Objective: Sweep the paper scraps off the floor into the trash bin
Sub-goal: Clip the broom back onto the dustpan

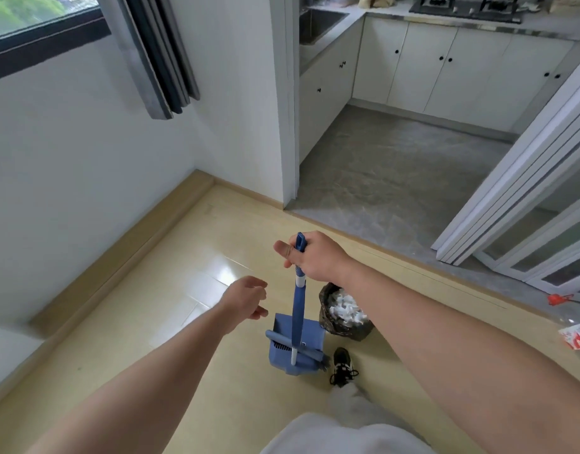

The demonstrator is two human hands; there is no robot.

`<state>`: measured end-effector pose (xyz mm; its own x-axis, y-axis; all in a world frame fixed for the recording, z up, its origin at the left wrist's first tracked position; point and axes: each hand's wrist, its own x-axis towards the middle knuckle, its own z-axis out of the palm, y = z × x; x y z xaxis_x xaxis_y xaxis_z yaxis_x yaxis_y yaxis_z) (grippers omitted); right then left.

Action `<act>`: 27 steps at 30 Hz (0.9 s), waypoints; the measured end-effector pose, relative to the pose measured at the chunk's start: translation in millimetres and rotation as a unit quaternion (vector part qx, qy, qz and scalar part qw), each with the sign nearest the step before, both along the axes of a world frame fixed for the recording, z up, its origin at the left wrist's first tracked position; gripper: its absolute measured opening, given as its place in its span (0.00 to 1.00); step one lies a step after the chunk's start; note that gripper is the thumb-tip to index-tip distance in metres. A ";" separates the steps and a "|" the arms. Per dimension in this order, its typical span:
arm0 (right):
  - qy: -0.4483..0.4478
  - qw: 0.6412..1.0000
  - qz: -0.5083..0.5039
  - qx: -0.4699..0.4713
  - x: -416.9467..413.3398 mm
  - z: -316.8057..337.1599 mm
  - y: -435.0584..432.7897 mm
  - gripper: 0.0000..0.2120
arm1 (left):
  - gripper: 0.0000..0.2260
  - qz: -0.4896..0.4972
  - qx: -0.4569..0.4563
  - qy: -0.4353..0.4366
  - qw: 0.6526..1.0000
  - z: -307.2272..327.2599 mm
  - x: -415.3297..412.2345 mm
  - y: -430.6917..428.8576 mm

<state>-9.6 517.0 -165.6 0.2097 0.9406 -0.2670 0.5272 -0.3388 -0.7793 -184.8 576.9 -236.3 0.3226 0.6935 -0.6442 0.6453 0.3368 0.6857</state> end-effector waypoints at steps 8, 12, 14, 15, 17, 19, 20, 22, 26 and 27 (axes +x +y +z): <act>0.054 0.997 -0.047 0.002 59.8 -31.8 72.8 0.24 | 0.09 0.075 0.048 0.019 0.996 0.2 23.1 68.3; 0.054 0.996 -0.063 -0.022 95.7 -46.0 111.2 0.23 | 0.09 0.095 0.063 0.027 0.993 8.8 47.8 104.7; 0.051 0.996 -0.072 -0.034 108.5 -54.3 129.3 0.28 | 0.09 0.099 0.075 0.028 0.992 13.7 60.7 122.3; 0.045 0.995 -0.073 -0.042 114.3 -60.3 139.5 0.29 | 0.09 0.102 0.078 0.030 0.991 14.2 67.5 132.0; 0.033 0.995 -0.074 -0.056 122.3 -69.5 150.4 0.30 | 0.09 0.097 0.085 0.029 0.991 17.4 78.8 144.8; 0.021 0.995 -0.068 -0.070 129.1 -78.3 161.2 0.26 | 0.09 0.101 0.085 0.026 0.991 18.6 87.2 158.0; 0.015 0.995 -0.066 -0.074 132.0 -81.4 161.3 0.25 | 0.09 0.103 0.087 0.022 0.991 20.4 90.4 160.1; 0.010 0.994 -0.058 -0.088 137.8 -89.3 168.7 0.24 | 0.09 0.116 0.093 0.012 0.989 21.0 94.8 169.1; -0.006 0.994 -0.058 -0.095 149.3 -95.6 185.1 0.19 | 0.09 0.140 0.097 -0.015 0.985 21.0 100.5 180.0; -0.010 0.993 -0.062 -0.096 152.3 -95.3 189.4 0.18 | 0.09 0.145 0.099 -0.018 0.984 21.6 101.9 181.3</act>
